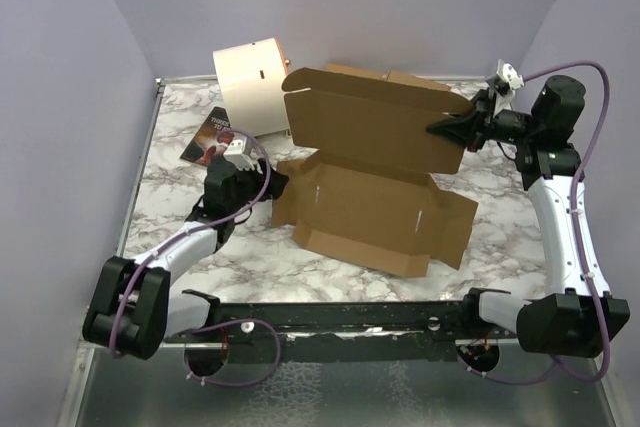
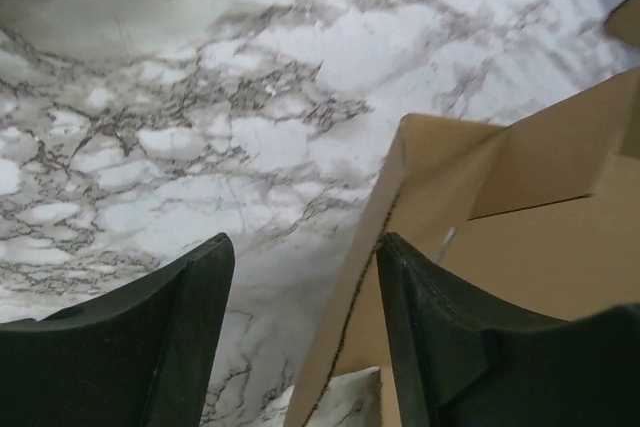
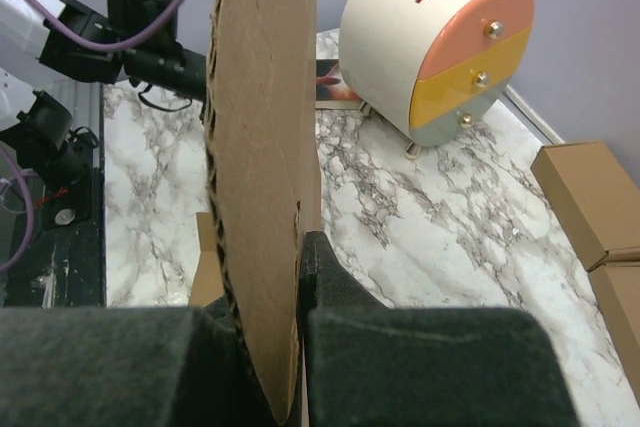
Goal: Fold the paper box
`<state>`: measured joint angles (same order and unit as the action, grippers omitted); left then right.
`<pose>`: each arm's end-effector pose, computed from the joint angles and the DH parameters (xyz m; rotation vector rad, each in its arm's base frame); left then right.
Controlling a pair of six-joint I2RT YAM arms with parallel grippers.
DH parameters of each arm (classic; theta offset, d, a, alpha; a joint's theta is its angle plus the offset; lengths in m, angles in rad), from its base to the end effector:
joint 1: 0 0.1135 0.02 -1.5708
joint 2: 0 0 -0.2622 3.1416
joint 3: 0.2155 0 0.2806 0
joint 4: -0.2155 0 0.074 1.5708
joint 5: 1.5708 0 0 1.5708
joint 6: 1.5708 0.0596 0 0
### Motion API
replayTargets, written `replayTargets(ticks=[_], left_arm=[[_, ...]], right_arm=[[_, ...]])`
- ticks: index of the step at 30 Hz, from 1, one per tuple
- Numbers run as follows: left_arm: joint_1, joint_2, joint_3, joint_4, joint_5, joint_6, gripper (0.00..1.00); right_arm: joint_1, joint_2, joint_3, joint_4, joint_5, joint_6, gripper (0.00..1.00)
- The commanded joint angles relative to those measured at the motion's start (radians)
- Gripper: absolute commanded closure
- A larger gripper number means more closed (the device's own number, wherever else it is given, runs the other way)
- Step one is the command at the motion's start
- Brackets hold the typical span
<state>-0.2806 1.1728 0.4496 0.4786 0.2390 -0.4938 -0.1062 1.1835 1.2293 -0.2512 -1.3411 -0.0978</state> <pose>0.2763 -0.0943 0.1868 -0.0245 1.8756 -0.7585 0.2824 0.0283 0.4109 -0.9255 1.4484 1.0201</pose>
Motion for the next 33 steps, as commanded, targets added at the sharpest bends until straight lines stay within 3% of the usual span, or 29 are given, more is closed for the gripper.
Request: replayTargets(ticks=[1,5,7,13,19,25,33], left_arm=[[-0.024,0.069,0.051,-0.103,0.017,0.024,0.49],[-0.031,0.092,0.080,-0.077,0.027,0.051,0.91],[-0.033,0.092,0.084,-0.023,0.033,0.076,1.00],[-0.043,0.092,0.043,0.303,-0.027,0.161,1.00],[-0.073,0.186,0.032,0.605,-0.065,0.209,1.00],[-0.111,0.363,-0.033,0.966,-0.104,0.258,1.00],[-0.126,0.477,-0.141,1.216,-0.097,0.297,1.00]], right_arm=[[-0.006,-0.004,-0.006,0.056,-0.030,0.037,0.99],[-0.007,0.001,-0.019,0.088,-0.028,0.069,0.99],[-0.007,0.006,-0.031,0.130,-0.028,0.110,0.99],[-0.009,0.066,0.004,0.270,-0.038,0.329,0.99],[-0.009,0.138,0.082,0.285,-0.028,0.468,0.99],[-0.021,0.191,0.073,0.275,-0.040,0.479,0.99],[-0.026,0.210,0.007,0.224,-0.105,0.413,0.99]])
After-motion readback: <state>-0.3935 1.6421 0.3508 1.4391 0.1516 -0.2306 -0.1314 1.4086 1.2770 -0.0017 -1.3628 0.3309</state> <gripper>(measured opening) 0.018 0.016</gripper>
